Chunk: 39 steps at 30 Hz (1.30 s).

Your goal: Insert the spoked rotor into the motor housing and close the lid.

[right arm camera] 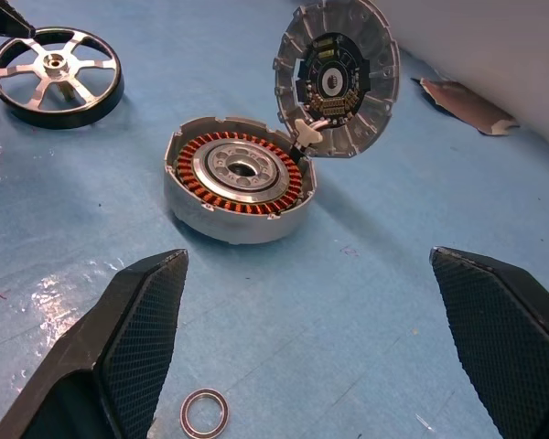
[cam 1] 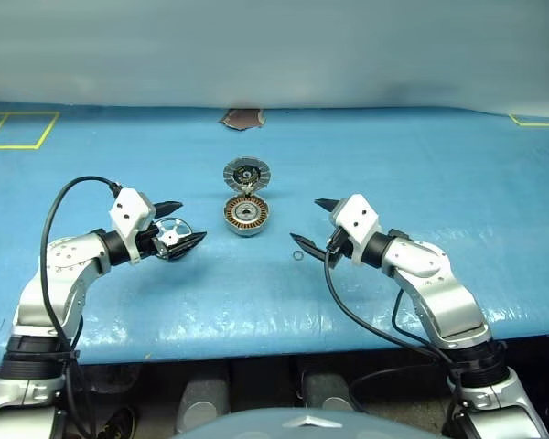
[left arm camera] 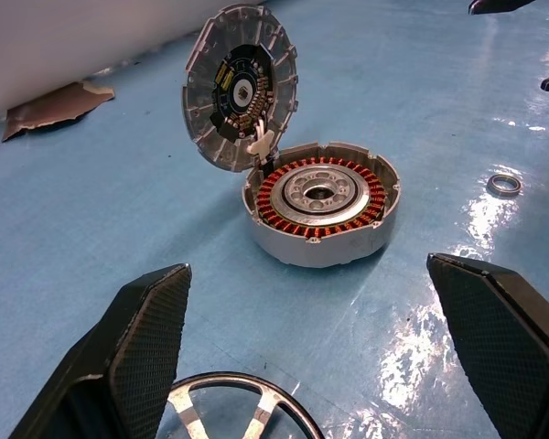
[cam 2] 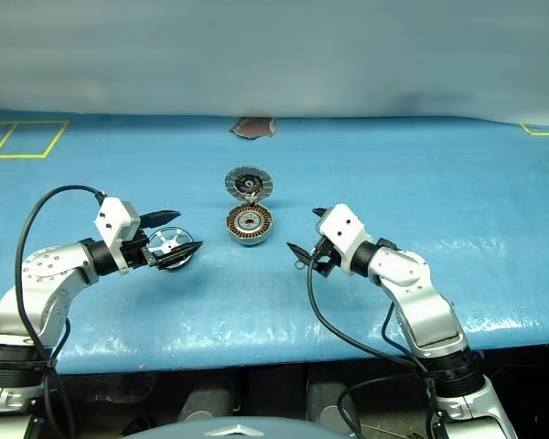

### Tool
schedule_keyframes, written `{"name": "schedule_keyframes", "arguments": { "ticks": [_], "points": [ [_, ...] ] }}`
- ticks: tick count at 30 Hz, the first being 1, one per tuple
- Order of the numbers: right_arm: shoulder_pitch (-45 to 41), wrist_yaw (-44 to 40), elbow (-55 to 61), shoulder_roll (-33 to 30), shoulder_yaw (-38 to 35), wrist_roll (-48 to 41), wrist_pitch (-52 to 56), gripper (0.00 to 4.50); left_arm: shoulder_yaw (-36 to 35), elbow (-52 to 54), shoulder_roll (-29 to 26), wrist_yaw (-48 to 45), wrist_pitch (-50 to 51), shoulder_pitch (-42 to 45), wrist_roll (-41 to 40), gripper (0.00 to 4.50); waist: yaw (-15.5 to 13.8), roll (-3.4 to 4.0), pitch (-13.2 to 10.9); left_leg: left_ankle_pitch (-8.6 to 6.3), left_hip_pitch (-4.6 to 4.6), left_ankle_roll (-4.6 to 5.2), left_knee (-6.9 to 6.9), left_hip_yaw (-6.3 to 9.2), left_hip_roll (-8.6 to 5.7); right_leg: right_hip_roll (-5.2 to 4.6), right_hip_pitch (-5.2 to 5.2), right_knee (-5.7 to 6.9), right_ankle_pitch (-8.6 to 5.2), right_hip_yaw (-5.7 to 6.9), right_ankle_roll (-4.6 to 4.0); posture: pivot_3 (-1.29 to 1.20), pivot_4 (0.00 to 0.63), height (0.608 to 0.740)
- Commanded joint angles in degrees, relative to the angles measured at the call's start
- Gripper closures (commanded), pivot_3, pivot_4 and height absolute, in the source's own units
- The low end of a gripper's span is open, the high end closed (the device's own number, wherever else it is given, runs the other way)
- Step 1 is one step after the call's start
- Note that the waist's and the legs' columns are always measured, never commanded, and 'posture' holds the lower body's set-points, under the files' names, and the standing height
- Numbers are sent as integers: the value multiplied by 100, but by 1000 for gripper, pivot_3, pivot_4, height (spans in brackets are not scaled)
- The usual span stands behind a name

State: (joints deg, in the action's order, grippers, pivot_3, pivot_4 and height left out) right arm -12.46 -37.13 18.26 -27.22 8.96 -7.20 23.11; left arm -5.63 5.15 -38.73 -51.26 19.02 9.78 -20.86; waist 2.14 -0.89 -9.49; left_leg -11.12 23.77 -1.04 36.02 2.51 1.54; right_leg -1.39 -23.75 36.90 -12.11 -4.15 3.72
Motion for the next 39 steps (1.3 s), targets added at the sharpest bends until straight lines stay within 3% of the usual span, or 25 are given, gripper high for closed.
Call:
{"name": "schedule_keyframes", "arguments": {
  "ticks": [1, 31, 39],
  "points": [
    [-169, -48, 103, 17, 105, 22, -49, 25, -143, 228, -66, 6, -102, 26, -36, 0, 6, 0, 0, 0, 0, 0, 0, 0, 0, 0, 0, 0, 0, 0, 0, 0, 150, 740],
    [-689, -269, -396, -133, 422, 427, -101, 25, -212, 512, -13, 138, -67, -172, -120, 0, -11, -1, -1, 0, 1, 0, -2, 1, 0, -1, -1, -2, 0, 1, -1, 0, 150, 740],
    [-1771, -1068, -1016, -256, 1536, 1122, -155, 25, -222, 549, 9, 219, -49, -355, -88, 0, 74, 2, -3, 0, -5, 0, -1, -4, 3, 1, -3, 4, 0, -1, -1, 0, 150, 740]
  ]
}}
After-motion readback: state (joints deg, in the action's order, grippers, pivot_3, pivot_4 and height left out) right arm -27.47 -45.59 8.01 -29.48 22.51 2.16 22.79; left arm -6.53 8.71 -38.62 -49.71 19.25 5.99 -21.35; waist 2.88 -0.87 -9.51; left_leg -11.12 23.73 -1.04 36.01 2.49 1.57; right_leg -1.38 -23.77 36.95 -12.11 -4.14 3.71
